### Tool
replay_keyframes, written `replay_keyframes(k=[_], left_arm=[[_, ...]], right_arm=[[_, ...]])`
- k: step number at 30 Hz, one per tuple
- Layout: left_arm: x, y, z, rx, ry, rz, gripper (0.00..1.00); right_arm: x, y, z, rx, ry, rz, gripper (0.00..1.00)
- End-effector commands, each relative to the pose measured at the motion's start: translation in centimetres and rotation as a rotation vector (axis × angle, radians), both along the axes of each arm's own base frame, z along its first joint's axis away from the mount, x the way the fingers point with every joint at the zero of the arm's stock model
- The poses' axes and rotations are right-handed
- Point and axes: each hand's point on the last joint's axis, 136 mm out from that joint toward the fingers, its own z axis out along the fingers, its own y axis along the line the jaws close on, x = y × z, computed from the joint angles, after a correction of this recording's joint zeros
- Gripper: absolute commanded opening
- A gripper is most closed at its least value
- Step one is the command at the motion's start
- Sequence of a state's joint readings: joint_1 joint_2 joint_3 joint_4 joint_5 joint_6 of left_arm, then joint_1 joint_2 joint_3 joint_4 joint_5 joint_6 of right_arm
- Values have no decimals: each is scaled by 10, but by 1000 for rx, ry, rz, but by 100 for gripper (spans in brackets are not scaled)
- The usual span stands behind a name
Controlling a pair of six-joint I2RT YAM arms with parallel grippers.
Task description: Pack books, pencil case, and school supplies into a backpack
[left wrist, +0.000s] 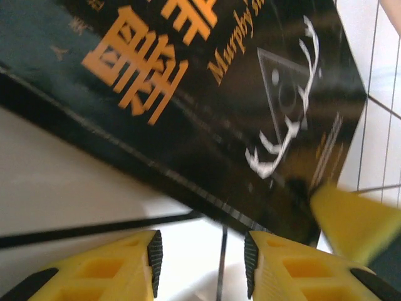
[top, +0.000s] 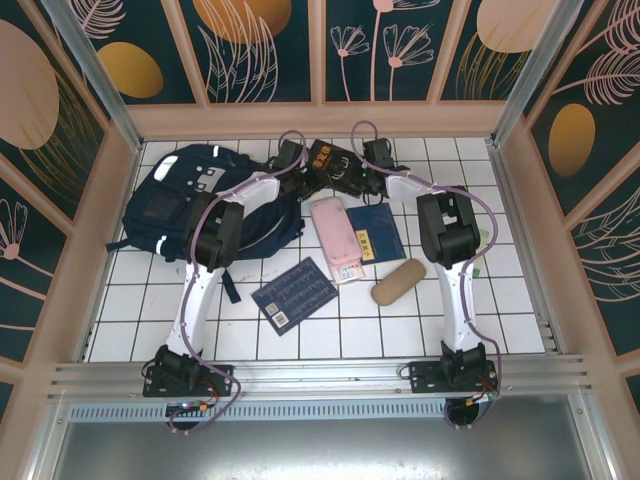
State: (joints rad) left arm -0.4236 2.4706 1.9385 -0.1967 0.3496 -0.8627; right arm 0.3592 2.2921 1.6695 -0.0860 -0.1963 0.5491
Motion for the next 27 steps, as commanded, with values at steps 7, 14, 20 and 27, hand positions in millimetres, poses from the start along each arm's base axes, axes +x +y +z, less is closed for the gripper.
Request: replay_keyframes(k=[7,14,20,27], left_arm=[[7,32,-34,81,80,102,45],[1,30,-32,51,97,106,47],[-3,29,-33,34,108,108,47],[-6,29,-36,24,134,117,47]], right_arm=[[-23,27,36,47,5,77,33],[34,-30,61,-139,-194,-23,38],[76,-50,42,-221,-220,1,41],[100,-64,-5,-195,-150,62,44]])
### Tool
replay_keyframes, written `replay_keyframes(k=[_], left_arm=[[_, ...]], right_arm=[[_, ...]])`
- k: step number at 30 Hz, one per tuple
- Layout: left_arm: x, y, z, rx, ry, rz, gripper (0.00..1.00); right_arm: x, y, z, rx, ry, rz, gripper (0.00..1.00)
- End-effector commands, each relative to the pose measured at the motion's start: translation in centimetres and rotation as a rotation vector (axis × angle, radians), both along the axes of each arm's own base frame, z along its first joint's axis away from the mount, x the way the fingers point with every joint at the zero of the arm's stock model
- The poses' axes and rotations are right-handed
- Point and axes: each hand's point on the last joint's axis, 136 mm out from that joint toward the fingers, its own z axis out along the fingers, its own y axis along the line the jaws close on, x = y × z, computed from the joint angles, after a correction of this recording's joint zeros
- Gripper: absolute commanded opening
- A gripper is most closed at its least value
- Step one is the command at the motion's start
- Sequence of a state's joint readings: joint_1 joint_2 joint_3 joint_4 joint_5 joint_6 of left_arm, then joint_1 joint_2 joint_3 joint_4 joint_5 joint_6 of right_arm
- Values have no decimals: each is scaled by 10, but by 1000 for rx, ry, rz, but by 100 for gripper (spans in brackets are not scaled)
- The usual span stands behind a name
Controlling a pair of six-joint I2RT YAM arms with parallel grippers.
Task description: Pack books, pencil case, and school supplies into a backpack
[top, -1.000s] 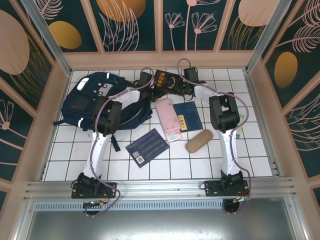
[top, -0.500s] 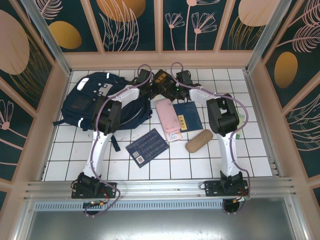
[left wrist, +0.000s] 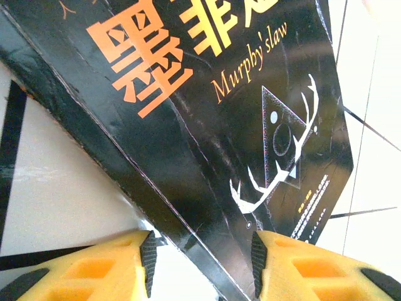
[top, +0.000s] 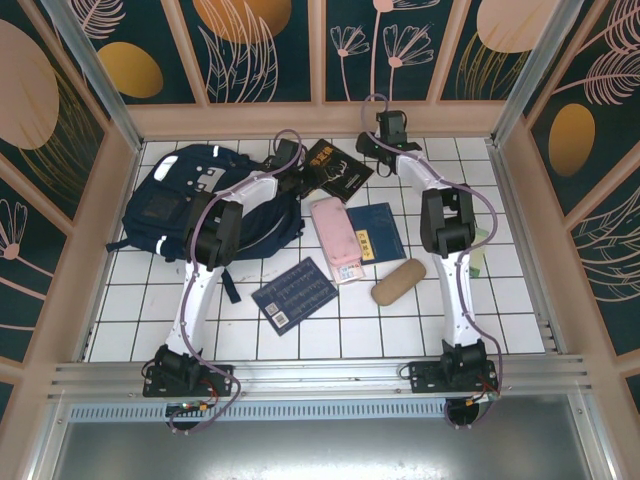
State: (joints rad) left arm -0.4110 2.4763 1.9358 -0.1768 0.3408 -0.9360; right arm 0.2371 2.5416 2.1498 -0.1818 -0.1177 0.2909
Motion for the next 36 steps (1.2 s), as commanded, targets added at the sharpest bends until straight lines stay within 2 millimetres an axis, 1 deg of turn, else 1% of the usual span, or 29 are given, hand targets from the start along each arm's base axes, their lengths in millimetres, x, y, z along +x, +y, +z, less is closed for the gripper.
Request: replay_keyframes(k=[1,5,8,11,13,15,16,20,21,23,24,26,30,32,34,36], left_arm=[[-13,22,-33,51,112,52,47],[-12,26,-35,58,134,95,48],[-10,30,-37,74,146,121,48],[-6,33,-38,90,144,133,48],[-6,36,-43,93,152,138,48],[-5,39,-46,96,158,145,49],[-6,41,-47,100,161,151,49],[-8,50,-54,138,183,180,49],[-9,49,-55,134,186,183,50],[-6,44,-53,99,172,169,50],[-4,36,-49,61,153,150,50],[2,22,-35,-29,104,113,49],[13,0,17,-209,-39,49,48],[15,-4,41,-278,-103,38,47],[15,-9,65,-388,-164,19,47],[14,-11,79,-464,-199,9,46]], right_arm=[[-9,0,-38,-10,102,86,45],[-22,15,-44,31,135,169,45],[-37,24,-52,47,188,209,43],[-56,34,-60,80,250,248,39],[-71,41,-61,104,277,278,36],[-82,46,-58,115,286,293,34],[-89,49,-56,128,287,303,29],[-105,57,-44,166,286,318,26],[-109,62,-42,174,285,331,25],[-114,67,-45,176,298,337,24],[-116,69,-47,177,306,341,22],[-119,72,-51,178,323,338,20],[-117,69,-52,172,329,304,18],[-115,66,-51,168,326,292,17],[-113,64,-49,172,325,285,17],[-112,62,-48,176,324,278,17]])
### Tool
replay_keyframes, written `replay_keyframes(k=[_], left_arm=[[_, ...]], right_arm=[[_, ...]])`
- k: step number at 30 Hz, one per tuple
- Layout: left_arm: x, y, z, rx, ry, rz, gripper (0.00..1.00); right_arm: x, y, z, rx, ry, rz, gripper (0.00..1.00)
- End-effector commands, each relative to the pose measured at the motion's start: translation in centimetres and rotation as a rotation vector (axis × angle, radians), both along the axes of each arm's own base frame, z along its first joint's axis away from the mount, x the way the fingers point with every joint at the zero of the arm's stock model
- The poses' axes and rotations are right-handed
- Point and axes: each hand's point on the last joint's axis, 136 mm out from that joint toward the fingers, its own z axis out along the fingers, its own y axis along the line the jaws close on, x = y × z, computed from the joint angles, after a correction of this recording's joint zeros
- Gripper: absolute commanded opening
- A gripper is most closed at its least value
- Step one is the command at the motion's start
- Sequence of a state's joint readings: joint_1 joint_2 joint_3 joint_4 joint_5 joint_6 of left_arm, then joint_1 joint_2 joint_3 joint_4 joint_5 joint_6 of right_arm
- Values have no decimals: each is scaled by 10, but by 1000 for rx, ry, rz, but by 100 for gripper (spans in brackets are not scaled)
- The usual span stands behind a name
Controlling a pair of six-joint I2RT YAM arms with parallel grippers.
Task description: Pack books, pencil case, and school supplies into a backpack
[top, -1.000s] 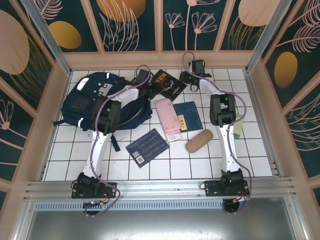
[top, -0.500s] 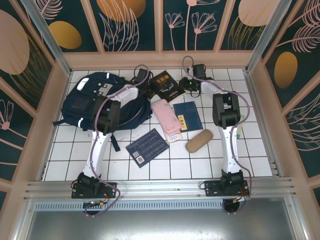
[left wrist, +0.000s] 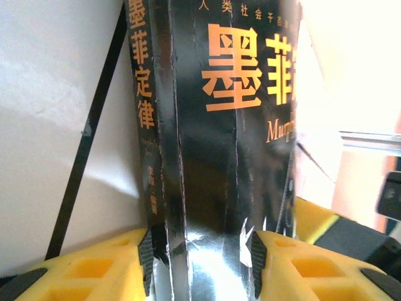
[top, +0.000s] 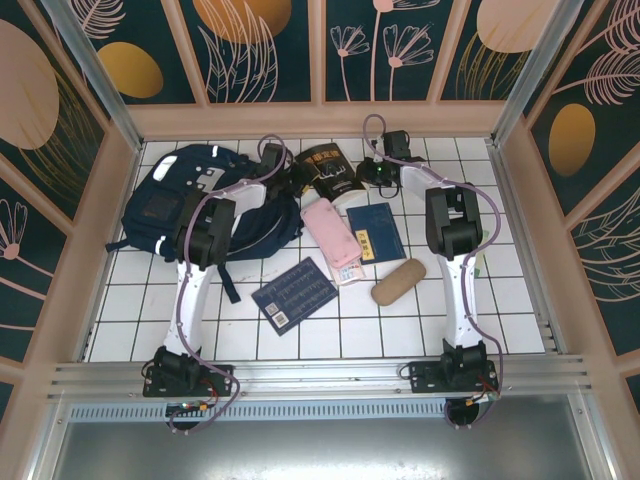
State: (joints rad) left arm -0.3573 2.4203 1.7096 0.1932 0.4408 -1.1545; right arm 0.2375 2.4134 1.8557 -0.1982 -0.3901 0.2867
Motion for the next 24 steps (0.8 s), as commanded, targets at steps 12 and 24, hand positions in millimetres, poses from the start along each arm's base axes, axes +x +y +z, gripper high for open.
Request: replay_keyframes(k=[12,24], left_arm=[[-2,-26,66,-299,-221,-92,57],[-3,-33,96,-429,-313,-127,60]], right_arm=[[-33,32,-11,50,113,58,17],[-30,33,-9,64,117,47,18]])
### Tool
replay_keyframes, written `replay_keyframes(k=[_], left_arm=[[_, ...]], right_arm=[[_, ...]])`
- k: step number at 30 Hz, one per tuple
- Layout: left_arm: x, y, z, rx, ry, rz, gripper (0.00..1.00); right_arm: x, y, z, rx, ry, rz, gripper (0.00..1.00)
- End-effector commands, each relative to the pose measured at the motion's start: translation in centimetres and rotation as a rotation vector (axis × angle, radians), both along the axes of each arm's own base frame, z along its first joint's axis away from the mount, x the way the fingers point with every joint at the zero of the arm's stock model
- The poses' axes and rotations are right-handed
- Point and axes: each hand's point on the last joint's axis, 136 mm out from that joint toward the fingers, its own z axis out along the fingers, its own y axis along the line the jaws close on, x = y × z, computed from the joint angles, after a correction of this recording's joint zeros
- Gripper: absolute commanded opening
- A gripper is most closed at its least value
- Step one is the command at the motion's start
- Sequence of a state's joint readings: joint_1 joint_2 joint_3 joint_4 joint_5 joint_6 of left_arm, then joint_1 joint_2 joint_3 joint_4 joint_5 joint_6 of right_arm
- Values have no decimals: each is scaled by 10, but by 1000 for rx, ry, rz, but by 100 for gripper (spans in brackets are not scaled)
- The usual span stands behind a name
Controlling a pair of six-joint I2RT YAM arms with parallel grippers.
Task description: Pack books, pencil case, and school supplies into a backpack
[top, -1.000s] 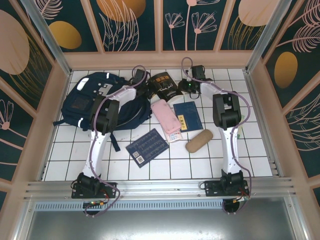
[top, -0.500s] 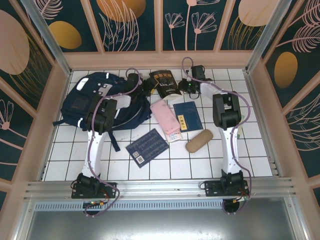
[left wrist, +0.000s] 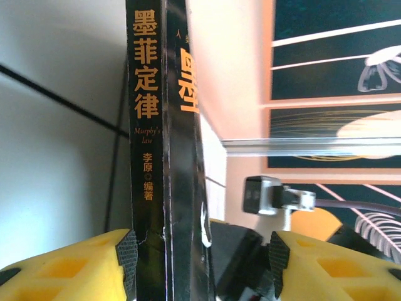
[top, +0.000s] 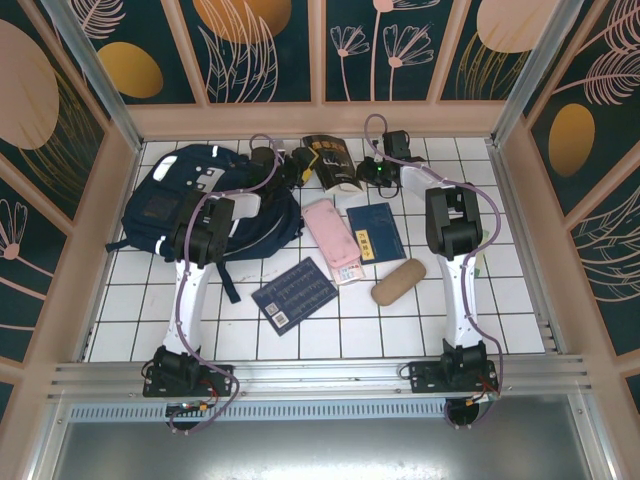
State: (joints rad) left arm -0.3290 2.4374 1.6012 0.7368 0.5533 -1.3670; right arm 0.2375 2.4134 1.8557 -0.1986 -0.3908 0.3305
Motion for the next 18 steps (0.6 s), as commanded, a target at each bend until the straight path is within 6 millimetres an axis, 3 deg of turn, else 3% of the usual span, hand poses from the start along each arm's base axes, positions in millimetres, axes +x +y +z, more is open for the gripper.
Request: replay_keyframes(k=[1,4,7,9,14,18], left_arm=[[-17,-28,39,-109,-108,-117,60],[-12,-31,25,-76,-38,-113,60],[-7,-26,-13,53,95,-89,60],[-11,-22,-26,59,146,-67,60],[-14,-26,-2,-194,119,-66,56],[-8,-26,-16,-9,143,-69,53]], right_arm=[[-29,32,-9,45,93,74,18],[-29,33,-8,45,92,72,18],[-28,32,-7,45,90,70,18],[-28,32,-7,46,89,67,18],[-29,33,-6,48,93,66,18],[-29,33,-6,45,94,63,19]])
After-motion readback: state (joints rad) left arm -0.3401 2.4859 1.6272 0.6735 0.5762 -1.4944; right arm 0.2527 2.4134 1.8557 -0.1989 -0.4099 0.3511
